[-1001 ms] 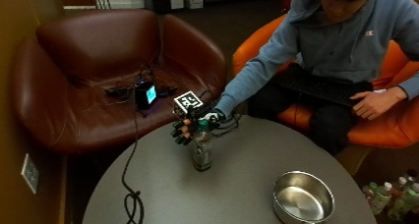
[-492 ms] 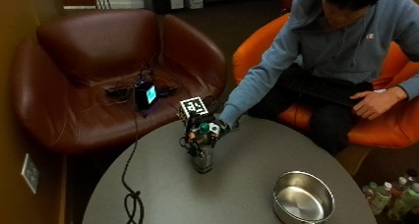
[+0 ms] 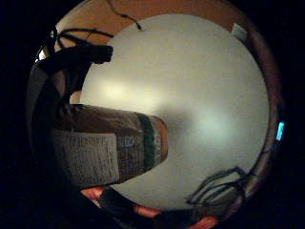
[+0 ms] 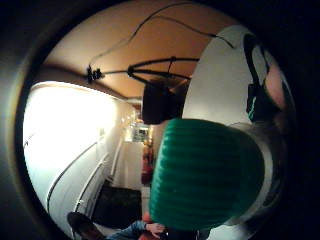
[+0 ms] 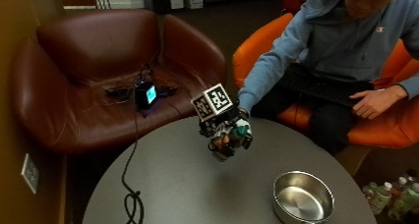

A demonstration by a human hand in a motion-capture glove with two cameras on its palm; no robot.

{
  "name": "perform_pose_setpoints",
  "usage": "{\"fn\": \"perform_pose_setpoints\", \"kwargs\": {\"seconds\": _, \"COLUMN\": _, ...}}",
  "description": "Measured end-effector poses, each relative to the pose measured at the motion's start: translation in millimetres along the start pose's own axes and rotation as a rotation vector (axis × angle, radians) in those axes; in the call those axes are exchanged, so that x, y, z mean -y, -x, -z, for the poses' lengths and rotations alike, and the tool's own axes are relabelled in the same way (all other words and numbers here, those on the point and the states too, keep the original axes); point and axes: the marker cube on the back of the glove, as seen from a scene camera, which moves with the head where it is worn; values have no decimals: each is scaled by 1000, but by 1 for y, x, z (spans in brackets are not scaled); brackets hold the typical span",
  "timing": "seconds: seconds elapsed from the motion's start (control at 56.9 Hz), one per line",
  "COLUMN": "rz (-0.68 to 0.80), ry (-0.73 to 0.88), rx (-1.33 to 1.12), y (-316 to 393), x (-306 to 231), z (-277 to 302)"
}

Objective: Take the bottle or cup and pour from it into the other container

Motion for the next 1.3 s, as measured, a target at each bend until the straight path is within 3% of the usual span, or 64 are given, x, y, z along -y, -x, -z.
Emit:
{"fn": "perform_pose_setpoints", "kwargs": {"seconds": 0.281, "rz": 97, "ry": 317, "rx": -550, "y": 98, "x": 2, "z": -28}}
{"fn": "perform_pose_setpoints", "kwargs": {"seconds": 0.544, "rz": 194, "ry": 324, "rx": -1120, "y": 161, "x": 19, "z": -67}}
{"fn": "perform_pose_setpoints", "kwargs": {"seconds": 0.808, "rz": 391, "ry": 328, "rx": -1716, "y": 189, "x": -14, "z": -113}}
{"fn": "perform_pose_setpoints", "kwargs": {"seconds": 0.966, "rz": 436, "ry": 315, "rx": -1870, "y": 196, "x": -25, "z": -132}}
{"fn": "perform_pose_setpoints", "kwargs": {"seconds": 1.3, "rz": 437, "ry": 311, "rx": -1913, "y": 201, "x": -32, "z": -141}}
